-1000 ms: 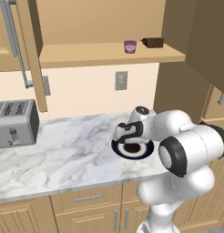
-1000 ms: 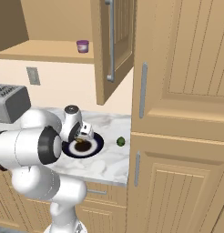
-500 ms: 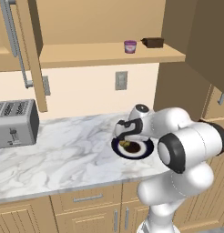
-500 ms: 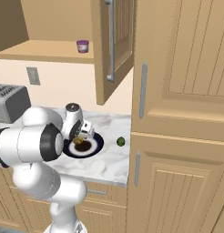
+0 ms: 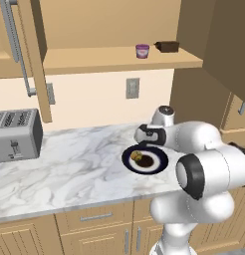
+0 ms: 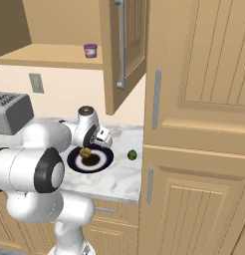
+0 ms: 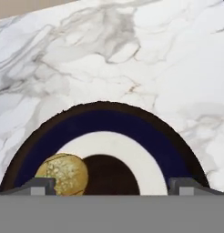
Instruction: Pick the avocado and bread from the counter and place them on the plate. Then pick the jam from the cabinet and place it next to the plate. Lastly close the cabinet door.
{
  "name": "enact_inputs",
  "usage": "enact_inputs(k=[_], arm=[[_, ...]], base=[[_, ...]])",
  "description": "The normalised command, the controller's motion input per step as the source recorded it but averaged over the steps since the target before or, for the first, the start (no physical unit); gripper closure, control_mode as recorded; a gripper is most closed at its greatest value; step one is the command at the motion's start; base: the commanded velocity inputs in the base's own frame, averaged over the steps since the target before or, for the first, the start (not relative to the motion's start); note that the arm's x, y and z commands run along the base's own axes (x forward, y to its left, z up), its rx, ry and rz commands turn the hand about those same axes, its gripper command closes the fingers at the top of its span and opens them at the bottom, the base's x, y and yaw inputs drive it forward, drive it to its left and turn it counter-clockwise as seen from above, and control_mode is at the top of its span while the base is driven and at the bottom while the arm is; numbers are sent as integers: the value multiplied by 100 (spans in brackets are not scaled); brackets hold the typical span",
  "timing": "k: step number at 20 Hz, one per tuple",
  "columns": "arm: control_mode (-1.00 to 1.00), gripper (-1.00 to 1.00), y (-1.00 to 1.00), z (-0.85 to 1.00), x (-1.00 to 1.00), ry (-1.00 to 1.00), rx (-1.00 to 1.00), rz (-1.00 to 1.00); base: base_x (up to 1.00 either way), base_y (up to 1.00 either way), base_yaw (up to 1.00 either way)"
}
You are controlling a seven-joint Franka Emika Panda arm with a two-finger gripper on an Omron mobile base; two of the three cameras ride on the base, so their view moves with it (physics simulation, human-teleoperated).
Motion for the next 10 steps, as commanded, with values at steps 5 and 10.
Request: enact_inputs(k=[5,10], arm=[[-100,-100,-65,23,14,0,0,-21],[-100,-100,-68,12,17,0,0,-21]], base=[[0,0,0],[0,0,0]])
